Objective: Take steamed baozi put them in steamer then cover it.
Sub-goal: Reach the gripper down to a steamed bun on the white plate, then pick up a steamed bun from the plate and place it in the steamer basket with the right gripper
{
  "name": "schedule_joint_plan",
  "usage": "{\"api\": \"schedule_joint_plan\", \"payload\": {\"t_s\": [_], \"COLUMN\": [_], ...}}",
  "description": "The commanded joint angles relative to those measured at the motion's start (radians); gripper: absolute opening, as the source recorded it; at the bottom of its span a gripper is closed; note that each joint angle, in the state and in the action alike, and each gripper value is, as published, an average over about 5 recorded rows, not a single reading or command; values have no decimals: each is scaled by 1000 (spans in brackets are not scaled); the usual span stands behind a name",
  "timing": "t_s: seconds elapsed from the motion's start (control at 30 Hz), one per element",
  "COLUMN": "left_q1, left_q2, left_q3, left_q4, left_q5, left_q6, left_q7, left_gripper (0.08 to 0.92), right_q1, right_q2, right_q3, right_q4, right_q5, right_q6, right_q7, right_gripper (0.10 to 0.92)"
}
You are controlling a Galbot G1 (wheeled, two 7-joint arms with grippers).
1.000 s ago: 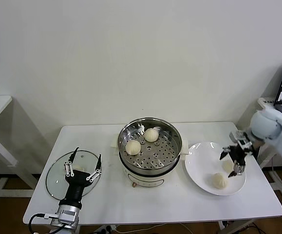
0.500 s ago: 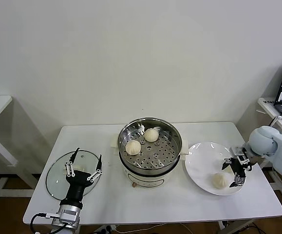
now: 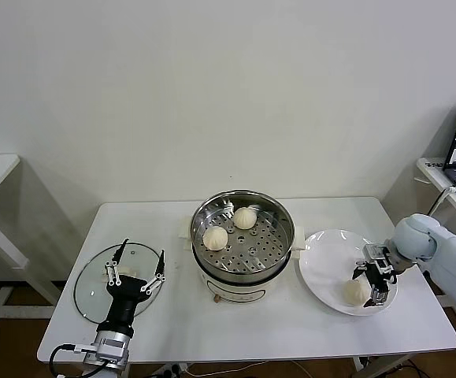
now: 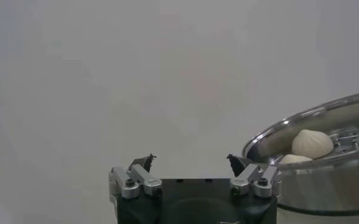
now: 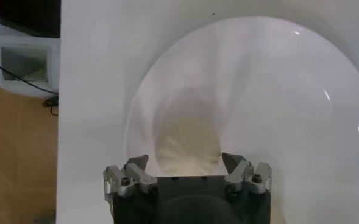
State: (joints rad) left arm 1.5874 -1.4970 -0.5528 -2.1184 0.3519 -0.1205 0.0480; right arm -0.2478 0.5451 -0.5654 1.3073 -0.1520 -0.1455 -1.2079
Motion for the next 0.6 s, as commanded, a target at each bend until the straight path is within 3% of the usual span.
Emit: {"api": "schedule_joint_plan", "payload": {"t_s": [0.03, 0.2, 0.6], "left_q1": [-4, -7, -6], "left_q2": [1, 2, -1], "left_q3": [1, 0, 4], "left_q4": [2, 0, -2], "left_q5": [1, 1, 1], "left_q6": [1, 3, 3], "left_q7": [1, 0, -2], "left_gripper": [823, 823, 823], "right_q1": [-19, -17, 38], "right_q2": [14, 17, -27], "right_q3": [17, 16, 2], "right_q4": [-11, -14, 23], "right_q5": [-15, -17, 42], "right_q6": [2, 2, -10], "right_q7": [9, 9, -7], "right_gripper": [807, 730, 697]}}
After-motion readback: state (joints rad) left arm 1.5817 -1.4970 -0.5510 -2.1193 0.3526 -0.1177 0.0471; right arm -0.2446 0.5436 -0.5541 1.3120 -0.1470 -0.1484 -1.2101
